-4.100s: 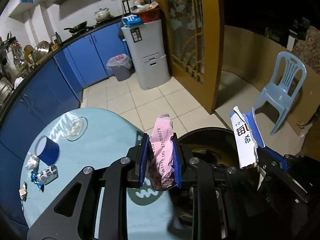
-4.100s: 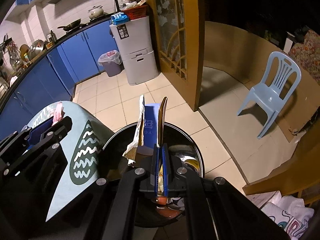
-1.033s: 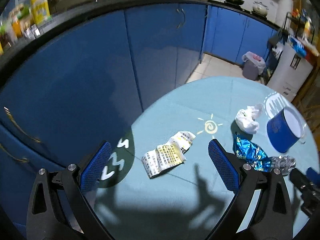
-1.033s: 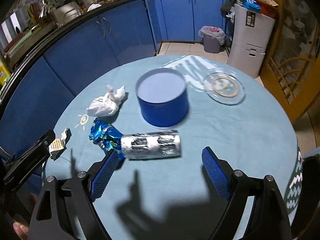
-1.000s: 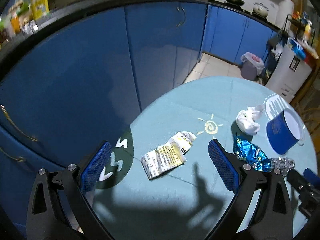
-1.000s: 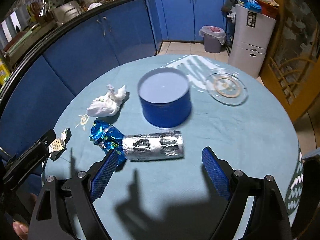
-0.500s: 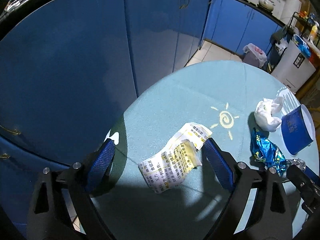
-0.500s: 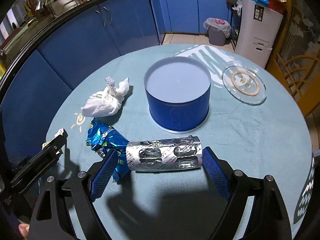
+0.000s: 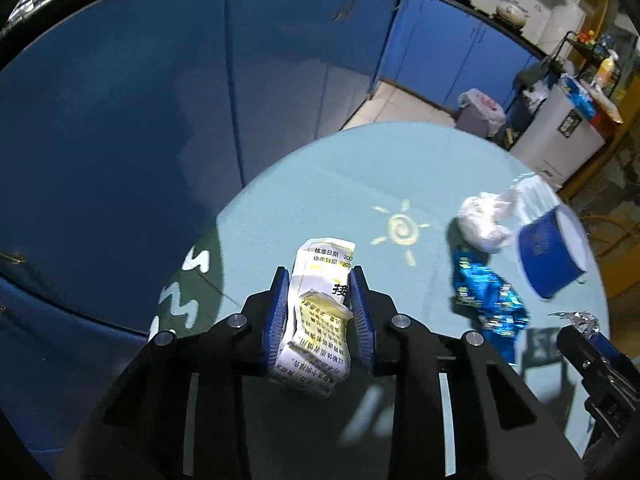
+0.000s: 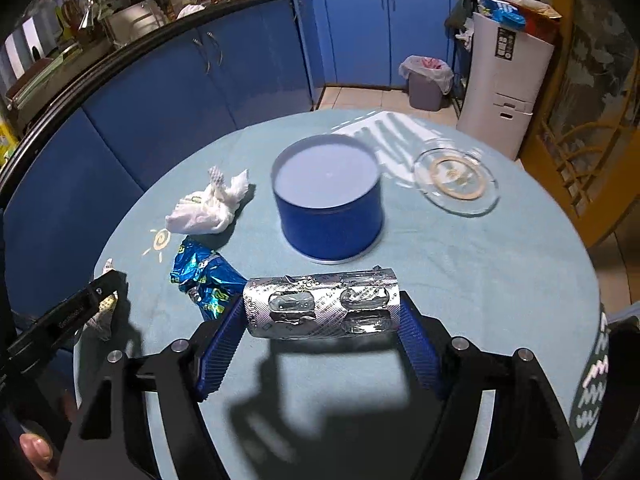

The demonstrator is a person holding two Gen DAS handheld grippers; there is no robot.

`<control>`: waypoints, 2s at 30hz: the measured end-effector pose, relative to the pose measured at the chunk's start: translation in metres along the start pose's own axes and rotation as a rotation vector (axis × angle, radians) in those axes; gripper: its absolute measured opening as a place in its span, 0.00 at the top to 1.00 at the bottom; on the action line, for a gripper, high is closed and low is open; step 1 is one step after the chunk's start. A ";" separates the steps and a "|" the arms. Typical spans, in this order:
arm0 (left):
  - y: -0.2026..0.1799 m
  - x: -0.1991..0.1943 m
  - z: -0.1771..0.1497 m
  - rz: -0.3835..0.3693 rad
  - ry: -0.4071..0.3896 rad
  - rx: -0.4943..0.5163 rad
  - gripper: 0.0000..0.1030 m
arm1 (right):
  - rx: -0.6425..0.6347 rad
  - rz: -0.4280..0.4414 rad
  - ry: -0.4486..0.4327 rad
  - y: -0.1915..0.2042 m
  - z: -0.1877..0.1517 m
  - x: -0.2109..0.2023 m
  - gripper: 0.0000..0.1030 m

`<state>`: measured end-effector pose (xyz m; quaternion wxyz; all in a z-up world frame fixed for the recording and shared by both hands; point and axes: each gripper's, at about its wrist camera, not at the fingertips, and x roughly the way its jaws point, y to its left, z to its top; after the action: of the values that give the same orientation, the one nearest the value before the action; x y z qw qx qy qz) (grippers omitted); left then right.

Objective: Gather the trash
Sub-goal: 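Grasp the white printed leaflet with the left tool while the right tool grasps the silver blister pack, then carry the leaflet and blister pack over the black bin and open both tools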

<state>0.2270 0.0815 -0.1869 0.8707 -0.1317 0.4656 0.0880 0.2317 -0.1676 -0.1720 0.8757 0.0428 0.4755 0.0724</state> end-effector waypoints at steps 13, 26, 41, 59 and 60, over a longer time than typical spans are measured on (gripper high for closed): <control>-0.070 -0.035 -0.012 -0.080 -0.050 0.125 0.69 | 0.064 -0.015 -0.059 -0.034 -0.019 -0.048 0.30; -0.134 -0.064 -0.044 -0.115 -0.079 0.258 0.69 | 0.167 -0.032 -0.132 -0.091 -0.038 -0.084 0.30; -0.224 -0.081 -0.083 -0.171 -0.072 0.429 0.69 | 0.300 -0.087 -0.203 -0.171 -0.067 -0.122 0.30; -0.352 -0.113 -0.143 -0.337 -0.066 0.654 0.67 | 0.459 -0.219 -0.245 -0.261 -0.113 -0.168 0.30; -0.360 -0.117 -0.146 -0.353 -0.069 0.663 0.67 | 0.468 -0.224 -0.247 -0.266 -0.115 -0.170 0.30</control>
<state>0.1467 -0.3091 -0.1139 0.8831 0.0822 0.4092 -0.2143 0.0671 -0.4576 -0.1326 0.8959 0.1995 0.3706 -0.1421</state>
